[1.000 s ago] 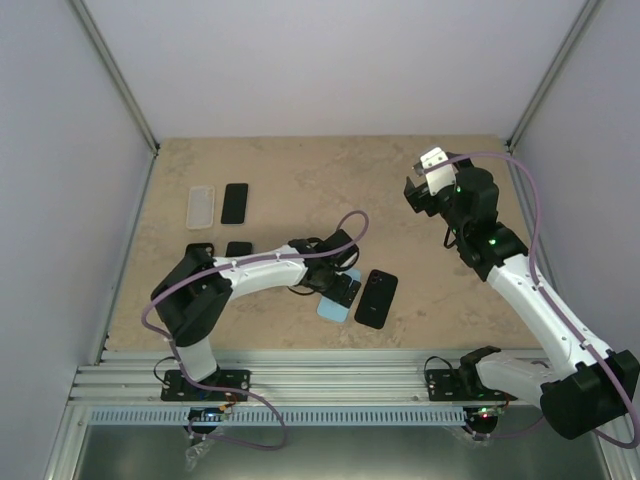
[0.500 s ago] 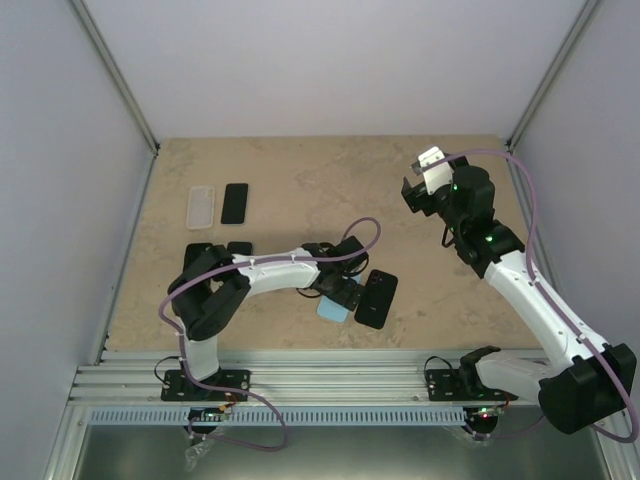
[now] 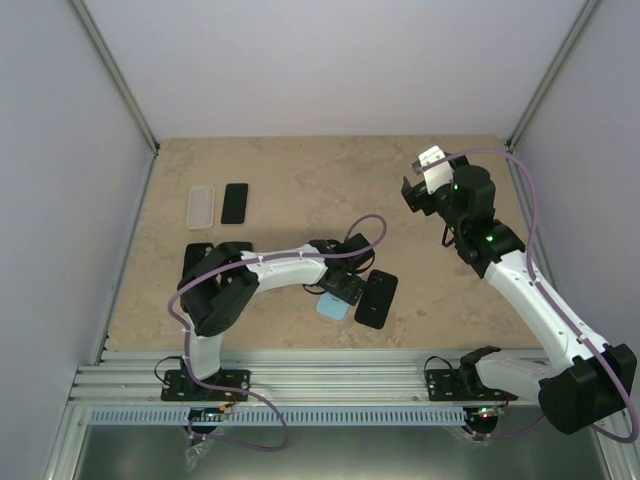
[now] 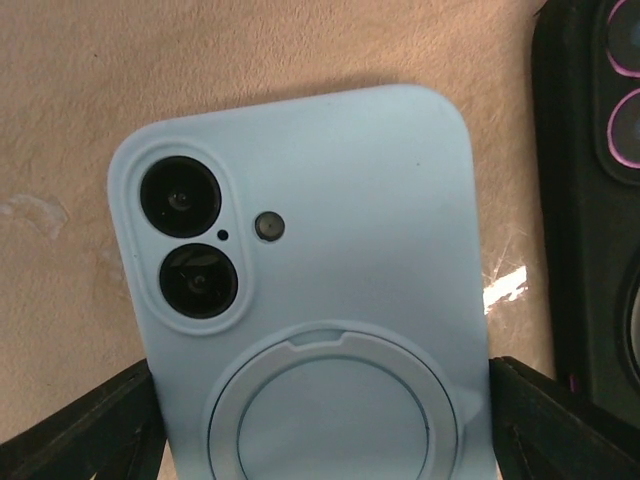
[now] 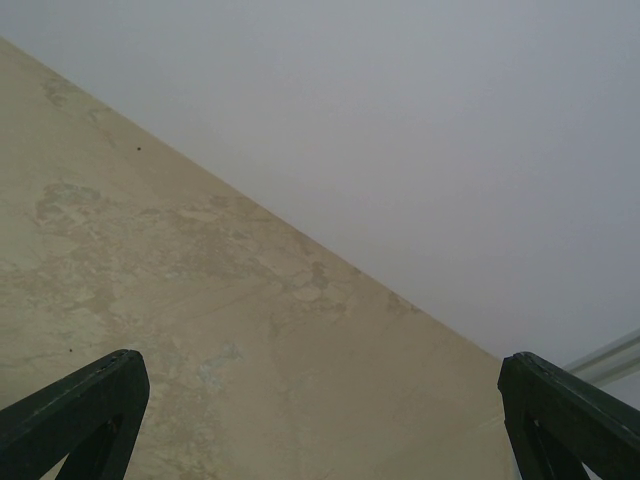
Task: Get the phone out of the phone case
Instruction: Pick up the phone at the center of the board, then adjust the phone.
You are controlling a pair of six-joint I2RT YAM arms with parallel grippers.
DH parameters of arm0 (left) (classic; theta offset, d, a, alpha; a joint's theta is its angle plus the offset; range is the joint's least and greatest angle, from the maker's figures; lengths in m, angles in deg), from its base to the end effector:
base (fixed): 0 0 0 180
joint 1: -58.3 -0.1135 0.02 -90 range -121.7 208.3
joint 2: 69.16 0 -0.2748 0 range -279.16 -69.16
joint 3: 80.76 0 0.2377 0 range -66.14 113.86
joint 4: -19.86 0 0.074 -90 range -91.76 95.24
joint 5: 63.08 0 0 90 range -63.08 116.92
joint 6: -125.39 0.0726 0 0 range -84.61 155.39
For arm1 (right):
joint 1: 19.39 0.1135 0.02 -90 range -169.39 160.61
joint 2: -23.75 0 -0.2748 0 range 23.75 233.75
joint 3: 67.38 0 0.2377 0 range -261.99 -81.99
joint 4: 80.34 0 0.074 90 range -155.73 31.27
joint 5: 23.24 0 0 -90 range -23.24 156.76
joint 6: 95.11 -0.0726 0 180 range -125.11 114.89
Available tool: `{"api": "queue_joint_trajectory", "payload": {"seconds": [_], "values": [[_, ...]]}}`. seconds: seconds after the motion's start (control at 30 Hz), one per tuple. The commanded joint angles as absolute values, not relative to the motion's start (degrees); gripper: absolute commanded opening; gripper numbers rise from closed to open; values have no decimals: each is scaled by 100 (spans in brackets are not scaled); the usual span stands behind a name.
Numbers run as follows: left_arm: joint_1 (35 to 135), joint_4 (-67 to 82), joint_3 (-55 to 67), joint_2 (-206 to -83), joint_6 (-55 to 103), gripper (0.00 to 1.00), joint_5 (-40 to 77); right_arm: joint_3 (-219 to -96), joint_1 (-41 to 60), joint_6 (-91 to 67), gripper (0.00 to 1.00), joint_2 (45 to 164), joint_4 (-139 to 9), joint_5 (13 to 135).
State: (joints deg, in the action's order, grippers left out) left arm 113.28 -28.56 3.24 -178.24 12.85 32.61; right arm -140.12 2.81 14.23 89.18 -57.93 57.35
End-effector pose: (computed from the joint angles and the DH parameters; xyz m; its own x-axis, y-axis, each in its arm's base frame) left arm 0.2163 -0.2961 0.1322 -0.8144 0.4975 -0.2988 0.5268 0.8497 -0.0211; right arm 0.2657 0.0956 0.3557 -0.1525 -0.4151 -0.8969 -0.2937 0.8855 -0.3599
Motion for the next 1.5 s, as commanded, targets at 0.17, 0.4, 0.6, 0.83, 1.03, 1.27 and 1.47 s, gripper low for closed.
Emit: {"api": "queue_joint_trajectory", "payload": {"seconds": [0.17,0.4,0.6,0.83,1.03,1.27,1.47], "values": [[10984,-3086,926,-17516,1585,55,3044,-14433,241,1342,98,8941,-5476,6479],[10281,-2637,880,-16562,1985,48,1798,-14779,242,1682,98,9046,-4978,7551],[9898,-2300,731,-15962,2104,34,1313,-14905,243,1633,98,9113,-4772,8182],[9741,-1908,469,-15596,2258,32,1479,-14862,232,925,98,9347,-4717,8614],[9742,-1759,426,-15532,2244,31,1646,-14782,6,-931,98,9817,-4857,9879],[9746,-1624,409,-15494,2095,31,1501,-14674,-14,-2760,91,10148,-5150,10689],[9750,-1635,531,-15553,2049,31,1394,-14562,-14,-3318,81,10365,-5244,10704]]}}
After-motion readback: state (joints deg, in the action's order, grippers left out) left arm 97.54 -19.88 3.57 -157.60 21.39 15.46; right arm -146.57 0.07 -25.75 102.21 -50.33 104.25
